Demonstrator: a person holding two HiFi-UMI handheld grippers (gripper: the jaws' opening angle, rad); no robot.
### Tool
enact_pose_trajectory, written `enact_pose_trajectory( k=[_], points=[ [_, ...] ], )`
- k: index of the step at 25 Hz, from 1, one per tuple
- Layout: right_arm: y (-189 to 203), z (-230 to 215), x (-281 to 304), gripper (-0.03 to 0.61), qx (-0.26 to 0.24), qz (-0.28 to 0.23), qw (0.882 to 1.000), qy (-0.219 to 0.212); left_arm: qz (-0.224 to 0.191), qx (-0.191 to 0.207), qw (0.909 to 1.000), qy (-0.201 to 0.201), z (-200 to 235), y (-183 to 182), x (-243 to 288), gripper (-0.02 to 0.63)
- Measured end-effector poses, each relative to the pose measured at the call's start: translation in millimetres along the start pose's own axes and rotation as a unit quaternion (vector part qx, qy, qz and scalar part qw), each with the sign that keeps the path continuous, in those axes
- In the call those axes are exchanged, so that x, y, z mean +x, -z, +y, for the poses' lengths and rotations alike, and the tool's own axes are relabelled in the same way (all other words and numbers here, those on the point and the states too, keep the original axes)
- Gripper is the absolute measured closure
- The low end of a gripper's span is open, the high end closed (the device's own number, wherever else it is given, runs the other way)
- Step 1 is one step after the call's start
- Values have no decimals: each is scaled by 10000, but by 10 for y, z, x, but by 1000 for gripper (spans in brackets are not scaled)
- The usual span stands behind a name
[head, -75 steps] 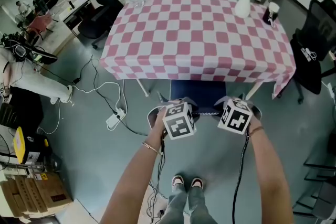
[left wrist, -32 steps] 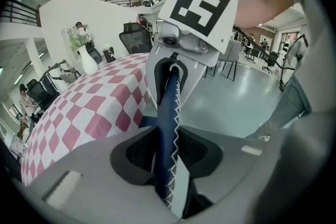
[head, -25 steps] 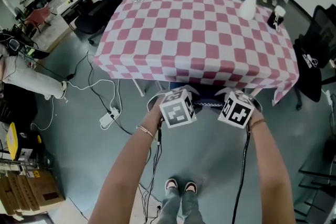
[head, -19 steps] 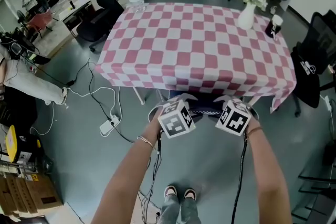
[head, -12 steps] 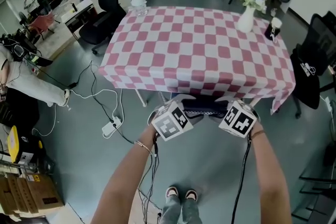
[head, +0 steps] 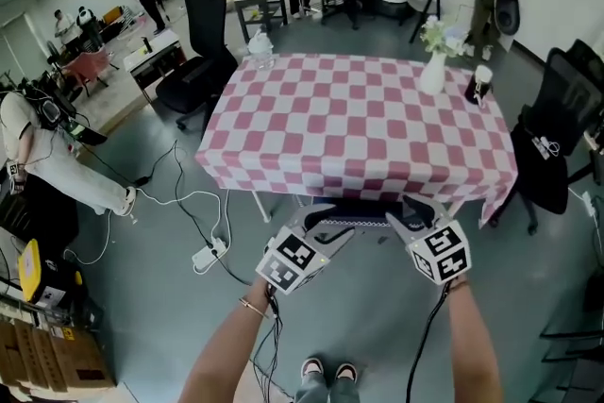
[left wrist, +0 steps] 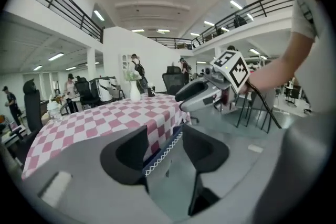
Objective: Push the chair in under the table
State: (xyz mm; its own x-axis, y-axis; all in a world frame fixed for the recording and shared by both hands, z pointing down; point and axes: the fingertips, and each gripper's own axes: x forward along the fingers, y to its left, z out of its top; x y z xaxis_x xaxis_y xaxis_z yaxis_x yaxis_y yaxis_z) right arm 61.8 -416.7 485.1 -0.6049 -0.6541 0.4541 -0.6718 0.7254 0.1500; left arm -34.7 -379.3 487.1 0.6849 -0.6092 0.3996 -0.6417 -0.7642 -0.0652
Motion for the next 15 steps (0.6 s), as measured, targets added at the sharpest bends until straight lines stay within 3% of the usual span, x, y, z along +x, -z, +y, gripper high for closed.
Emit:
enact_pose_trajectory(
  k=[4,9,15],
  points=[
    [-267,-38,-450,382,527,-641,9933,806,-622,-251,9943,-824,32,-325,-366,405],
    [-512,182,-1079,382,1004,-1275,9787,1259,-1258,-611,9755,-1701,-99,-723,-875,417],
    [-742,375,-1821,382,1421,-1795,9567,1796,-1567,-721,9606,-2181,-406,-953,-1371,420]
  ],
)
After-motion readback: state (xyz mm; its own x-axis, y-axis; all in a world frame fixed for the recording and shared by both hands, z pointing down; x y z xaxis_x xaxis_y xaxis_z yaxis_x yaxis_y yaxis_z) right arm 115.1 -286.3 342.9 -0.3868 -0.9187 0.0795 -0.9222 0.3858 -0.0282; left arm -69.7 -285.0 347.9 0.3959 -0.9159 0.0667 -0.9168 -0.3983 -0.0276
